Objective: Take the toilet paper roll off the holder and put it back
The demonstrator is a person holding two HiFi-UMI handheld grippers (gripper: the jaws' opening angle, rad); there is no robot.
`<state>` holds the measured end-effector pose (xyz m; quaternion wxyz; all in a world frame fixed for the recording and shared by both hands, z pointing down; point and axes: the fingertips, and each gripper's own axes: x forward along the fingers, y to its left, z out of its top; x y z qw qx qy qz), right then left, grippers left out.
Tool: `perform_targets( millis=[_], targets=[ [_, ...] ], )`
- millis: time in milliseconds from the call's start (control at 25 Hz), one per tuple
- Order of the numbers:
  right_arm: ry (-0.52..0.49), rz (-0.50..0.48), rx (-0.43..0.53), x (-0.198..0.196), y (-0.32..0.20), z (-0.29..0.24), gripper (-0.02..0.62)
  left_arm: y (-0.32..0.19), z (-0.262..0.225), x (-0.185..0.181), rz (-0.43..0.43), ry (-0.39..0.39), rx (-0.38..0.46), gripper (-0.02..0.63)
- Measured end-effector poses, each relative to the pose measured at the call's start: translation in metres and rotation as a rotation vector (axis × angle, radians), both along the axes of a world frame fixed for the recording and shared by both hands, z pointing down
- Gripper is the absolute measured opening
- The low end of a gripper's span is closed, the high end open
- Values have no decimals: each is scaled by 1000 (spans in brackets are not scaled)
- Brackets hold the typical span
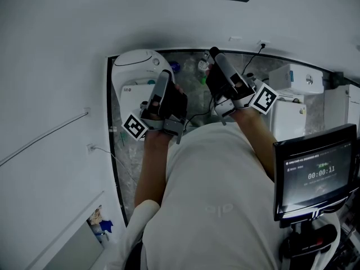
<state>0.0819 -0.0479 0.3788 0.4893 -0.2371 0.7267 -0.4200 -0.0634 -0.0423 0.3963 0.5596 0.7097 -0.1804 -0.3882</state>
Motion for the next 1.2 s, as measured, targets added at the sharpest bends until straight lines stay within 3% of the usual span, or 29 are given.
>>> perform_targets(
  millis=[200, 320, 640, 1200],
  targets=[
    [35, 37, -22, 6, -1, 6, 207, -1, 5, 4, 11, 4, -11, 6],
    [98, 68, -59, 10, -1, 15, 133, 0, 7, 5, 16, 0, -13, 6],
    [32, 73, -116, 16, -3, 27, 133, 0, 11, 3, 12, 1, -31, 6],
    [12, 77, -125, 19, -3, 28, 133, 0, 15, 4, 11, -1, -47, 6]
  ],
)
